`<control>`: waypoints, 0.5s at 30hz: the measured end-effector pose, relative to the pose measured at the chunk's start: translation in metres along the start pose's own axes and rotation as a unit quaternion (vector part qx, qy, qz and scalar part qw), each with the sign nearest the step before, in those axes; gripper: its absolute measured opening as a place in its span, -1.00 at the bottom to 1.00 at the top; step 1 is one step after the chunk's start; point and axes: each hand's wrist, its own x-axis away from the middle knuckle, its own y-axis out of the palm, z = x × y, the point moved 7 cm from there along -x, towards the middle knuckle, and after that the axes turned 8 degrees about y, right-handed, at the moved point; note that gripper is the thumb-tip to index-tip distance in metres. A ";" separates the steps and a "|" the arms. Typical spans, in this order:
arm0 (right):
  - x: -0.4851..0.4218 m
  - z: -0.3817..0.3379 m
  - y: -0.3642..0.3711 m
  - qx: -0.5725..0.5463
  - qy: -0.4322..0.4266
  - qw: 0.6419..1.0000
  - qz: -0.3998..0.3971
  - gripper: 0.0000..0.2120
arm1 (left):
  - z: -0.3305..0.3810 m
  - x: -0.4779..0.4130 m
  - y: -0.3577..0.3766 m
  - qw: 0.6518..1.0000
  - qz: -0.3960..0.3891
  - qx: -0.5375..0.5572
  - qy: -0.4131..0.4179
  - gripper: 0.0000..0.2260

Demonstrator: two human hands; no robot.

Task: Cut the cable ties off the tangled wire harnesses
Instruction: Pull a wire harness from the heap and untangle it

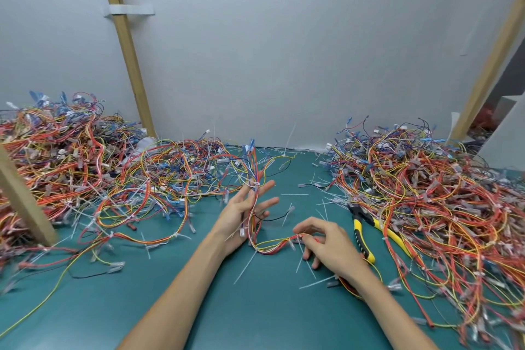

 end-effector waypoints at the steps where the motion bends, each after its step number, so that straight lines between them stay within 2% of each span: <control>1: 0.000 0.000 0.000 0.001 -0.001 1.000 0.000 -0.74 | 0.000 0.000 0.000 1.000 0.001 0.001 0.000 -0.63; 6: 0.000 -0.001 0.000 0.003 -0.009 1.000 0.000 -0.76 | 0.000 0.000 0.001 1.000 0.005 -0.004 -0.001 -0.69; 15: 0.003 -0.009 0.001 0.004 -0.052 0.999 -0.005 -0.74 | 0.000 0.000 0.003 1.000 0.006 0.021 -0.005 -0.64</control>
